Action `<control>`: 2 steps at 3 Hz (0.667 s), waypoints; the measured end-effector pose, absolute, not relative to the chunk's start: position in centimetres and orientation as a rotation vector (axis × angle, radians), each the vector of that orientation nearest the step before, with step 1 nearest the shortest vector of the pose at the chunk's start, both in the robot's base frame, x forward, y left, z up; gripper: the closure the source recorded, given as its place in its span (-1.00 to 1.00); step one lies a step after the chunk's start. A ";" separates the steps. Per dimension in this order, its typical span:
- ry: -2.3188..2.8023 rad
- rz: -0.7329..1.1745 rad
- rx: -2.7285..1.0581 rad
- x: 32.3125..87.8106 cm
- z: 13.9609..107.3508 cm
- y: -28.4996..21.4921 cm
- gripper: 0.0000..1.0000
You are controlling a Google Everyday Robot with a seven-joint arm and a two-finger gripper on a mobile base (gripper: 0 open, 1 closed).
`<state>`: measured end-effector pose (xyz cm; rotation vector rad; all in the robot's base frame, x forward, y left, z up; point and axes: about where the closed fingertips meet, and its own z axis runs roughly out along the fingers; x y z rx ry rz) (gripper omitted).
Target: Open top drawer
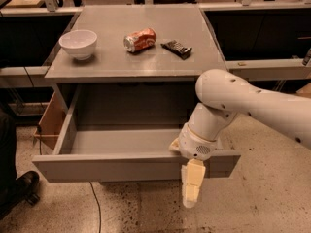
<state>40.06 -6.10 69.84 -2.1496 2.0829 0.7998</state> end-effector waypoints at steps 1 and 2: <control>2.068 0.857 -2.173 39.2 70.4 -6.3 -1.00; 2.028 0.966 -2.219 38.2 70.6 -6.2 -1.00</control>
Offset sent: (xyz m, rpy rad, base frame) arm -0.0316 -0.0025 0.0113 0.0717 0.1827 0.1284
